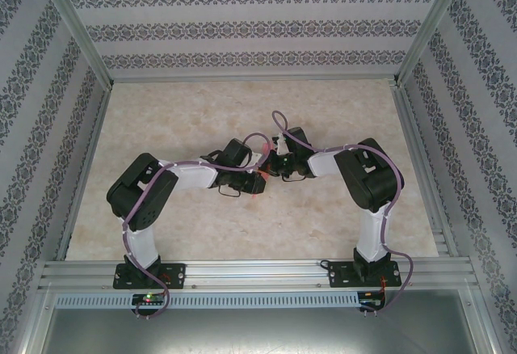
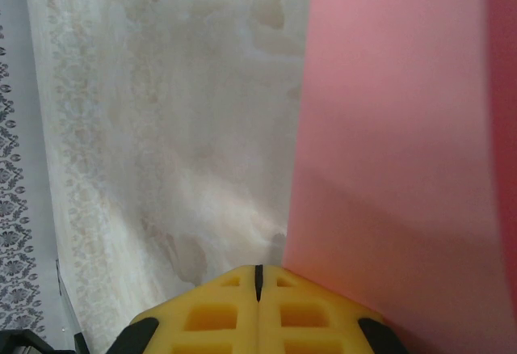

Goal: Fold a paper plane with a square sheet of paper (pick it up from the middle)
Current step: Fold the wing for the fifth time at the center of the table.

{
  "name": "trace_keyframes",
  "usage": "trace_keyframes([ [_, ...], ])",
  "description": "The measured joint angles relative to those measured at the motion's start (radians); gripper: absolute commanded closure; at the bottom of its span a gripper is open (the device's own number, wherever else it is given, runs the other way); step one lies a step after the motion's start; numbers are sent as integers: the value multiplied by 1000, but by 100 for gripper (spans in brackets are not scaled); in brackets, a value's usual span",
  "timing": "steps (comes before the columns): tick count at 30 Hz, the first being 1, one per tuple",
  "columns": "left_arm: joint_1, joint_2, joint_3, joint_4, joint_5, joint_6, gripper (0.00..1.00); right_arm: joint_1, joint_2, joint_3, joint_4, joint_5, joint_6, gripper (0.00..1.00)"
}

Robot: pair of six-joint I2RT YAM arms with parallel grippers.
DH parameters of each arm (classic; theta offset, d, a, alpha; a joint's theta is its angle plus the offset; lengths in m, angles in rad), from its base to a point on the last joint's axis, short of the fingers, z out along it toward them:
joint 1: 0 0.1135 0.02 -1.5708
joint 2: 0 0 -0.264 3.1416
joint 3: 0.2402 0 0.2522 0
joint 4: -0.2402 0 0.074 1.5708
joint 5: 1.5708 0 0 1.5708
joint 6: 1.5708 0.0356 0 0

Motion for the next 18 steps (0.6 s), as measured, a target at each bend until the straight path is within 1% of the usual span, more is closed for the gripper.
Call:
trace_keyframes([
  [12,6,-7,-71,97,16,16,84,-1,0,6,-15,0,-9,100],
  [18,15,-10,-103,153,42,18,86,-2,0,11,-25,0,-16,100],
])
